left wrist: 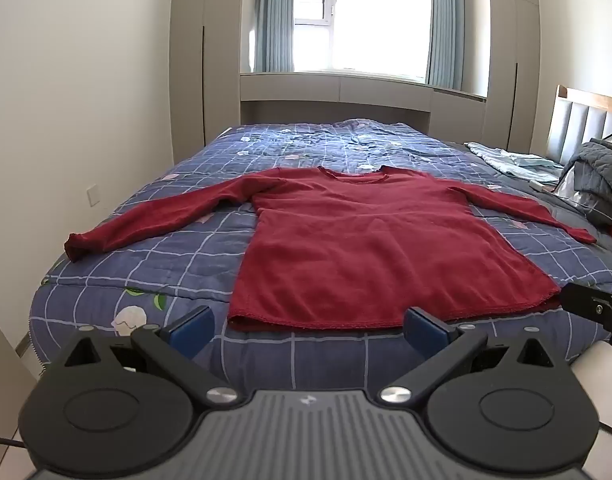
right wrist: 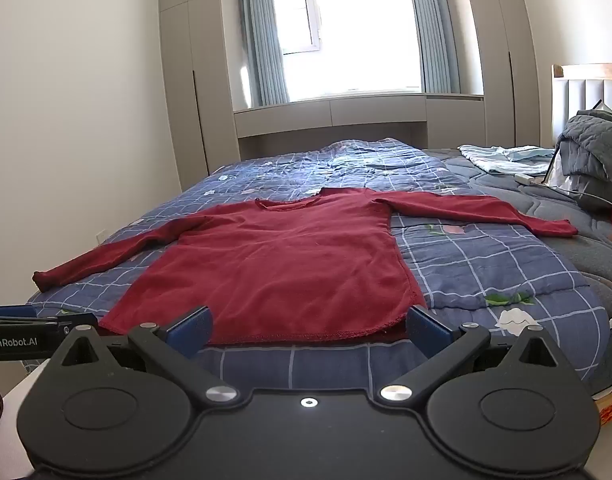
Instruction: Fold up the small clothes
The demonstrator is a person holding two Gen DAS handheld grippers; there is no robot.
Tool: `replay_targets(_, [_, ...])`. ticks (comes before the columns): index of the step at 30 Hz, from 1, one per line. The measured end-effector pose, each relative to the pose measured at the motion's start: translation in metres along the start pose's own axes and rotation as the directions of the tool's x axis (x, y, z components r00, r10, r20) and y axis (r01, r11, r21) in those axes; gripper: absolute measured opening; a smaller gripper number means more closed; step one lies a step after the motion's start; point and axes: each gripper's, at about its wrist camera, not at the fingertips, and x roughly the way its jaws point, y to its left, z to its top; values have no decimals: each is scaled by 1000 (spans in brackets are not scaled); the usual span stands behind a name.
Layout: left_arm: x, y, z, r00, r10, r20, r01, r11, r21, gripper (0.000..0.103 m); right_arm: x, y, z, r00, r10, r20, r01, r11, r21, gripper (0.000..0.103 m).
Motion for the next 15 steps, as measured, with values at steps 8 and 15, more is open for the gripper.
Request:
replay_targets(8, [0,2,1,1000,-1,-1,1,1000,-1,103,-1,0,0,1000,2,4,-2,1000,0,103])
replay_targets(15, [0,0,0,1000,3,0,-3,1000,4,103,-1,1,0,1000,1,3,-1,1000,2,103])
